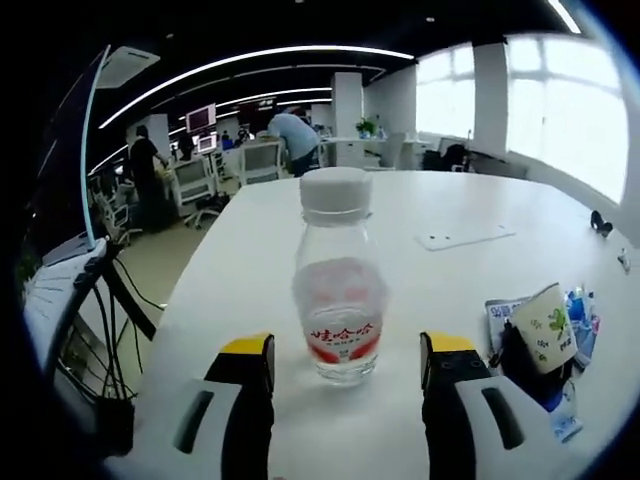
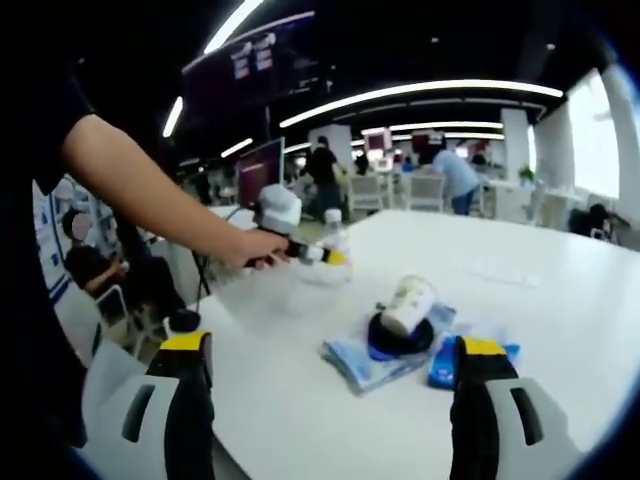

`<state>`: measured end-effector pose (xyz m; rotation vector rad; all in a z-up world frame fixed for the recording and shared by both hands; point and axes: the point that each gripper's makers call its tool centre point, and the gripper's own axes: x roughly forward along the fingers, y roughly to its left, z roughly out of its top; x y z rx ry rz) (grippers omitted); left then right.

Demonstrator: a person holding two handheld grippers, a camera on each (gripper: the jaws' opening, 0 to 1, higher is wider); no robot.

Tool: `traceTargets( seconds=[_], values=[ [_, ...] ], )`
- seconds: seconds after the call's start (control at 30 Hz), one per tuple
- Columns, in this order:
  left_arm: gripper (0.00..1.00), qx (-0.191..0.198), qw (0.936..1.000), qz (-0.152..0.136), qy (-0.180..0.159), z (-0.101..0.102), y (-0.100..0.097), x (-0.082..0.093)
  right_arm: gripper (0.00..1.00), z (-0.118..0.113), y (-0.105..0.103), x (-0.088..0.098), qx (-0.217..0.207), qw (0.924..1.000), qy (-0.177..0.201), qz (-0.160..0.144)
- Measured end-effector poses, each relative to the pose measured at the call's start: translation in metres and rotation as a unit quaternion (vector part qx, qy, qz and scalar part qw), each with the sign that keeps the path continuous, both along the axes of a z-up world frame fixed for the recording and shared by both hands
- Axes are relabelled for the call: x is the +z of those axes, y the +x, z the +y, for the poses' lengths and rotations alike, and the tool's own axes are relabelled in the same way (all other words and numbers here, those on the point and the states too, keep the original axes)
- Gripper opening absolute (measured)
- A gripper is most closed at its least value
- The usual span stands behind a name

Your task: Arrange the tabletop items into an orderly group along one side of the table until the central work area is clear of visible clutter.

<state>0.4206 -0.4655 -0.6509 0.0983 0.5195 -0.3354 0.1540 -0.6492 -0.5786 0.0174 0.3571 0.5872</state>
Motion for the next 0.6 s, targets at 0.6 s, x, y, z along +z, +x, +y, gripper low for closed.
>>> traceTargets(
  seconds=[0.6],
  values=[
    [0.59,-0.033,0.9992,-0.001,0.022,-0.012,-0.028,0.013,0.98,-0.010,-0.004,-0.002,0.009,0.9999,0.004,-0.005]
  ],
)
